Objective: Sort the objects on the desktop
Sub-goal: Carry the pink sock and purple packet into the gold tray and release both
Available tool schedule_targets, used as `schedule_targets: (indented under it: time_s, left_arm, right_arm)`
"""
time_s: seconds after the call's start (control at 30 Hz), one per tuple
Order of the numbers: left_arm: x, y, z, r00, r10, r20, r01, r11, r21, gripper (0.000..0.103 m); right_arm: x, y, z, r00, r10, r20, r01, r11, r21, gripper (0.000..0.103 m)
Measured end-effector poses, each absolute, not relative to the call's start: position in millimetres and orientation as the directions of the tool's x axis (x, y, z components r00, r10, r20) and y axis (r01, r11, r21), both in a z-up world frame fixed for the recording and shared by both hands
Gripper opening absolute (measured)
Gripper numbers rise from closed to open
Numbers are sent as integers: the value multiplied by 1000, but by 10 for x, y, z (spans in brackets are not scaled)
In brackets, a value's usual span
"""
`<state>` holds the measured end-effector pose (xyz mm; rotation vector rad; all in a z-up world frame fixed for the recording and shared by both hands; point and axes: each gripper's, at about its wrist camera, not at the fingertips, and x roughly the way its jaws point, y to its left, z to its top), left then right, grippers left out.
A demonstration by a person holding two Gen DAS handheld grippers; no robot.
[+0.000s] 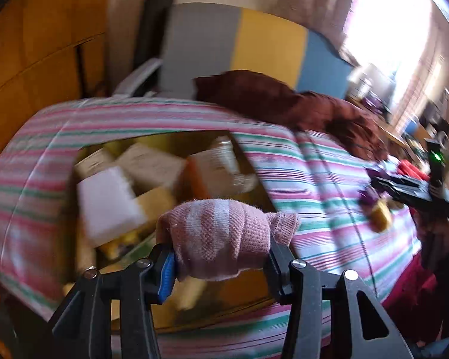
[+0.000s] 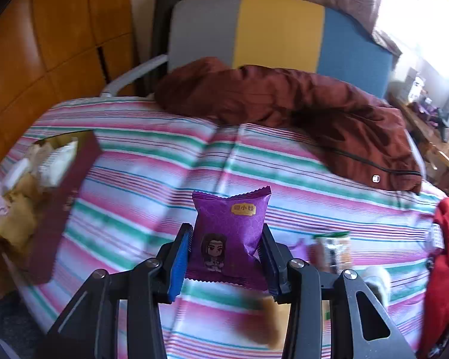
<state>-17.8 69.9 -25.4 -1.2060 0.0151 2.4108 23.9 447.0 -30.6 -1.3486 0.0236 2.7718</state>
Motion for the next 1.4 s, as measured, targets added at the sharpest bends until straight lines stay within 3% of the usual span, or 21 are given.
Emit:
schedule_targets:
  time_s: [0.37, 0.6, 0.7, 1.0, 1.4]
  left_arm:
    - [-197, 157, -451, -560, 310, -768, -267, -945, -187, 50]
    - [-250, 20, -678, -520, 308, -797, -235, -948, -213, 51]
    - [-245, -7, -726, -510, 317, -800, -237, -945, -224, 51]
    - [-249, -93, -742, -510, 346, -788, -231, -937, -263, 64]
    - [-194, -155, -513, -582, 301, -755, -214, -953, -215, 76]
  right_arm:
    - [312, 3382, -37, -657, -154, -738, 156, -985, 67, 44]
    - [269, 2412, -75, -598, -304, -742, 362, -928, 88, 44]
    - [236, 2090, -219, -559, -316, -767, 416, -907, 71, 44]
    - [15, 1809, -620, -462, -299, -835, 443, -893, 75, 44]
    - [6, 1853, -702, -455, -296, -840, 416, -904, 94, 48]
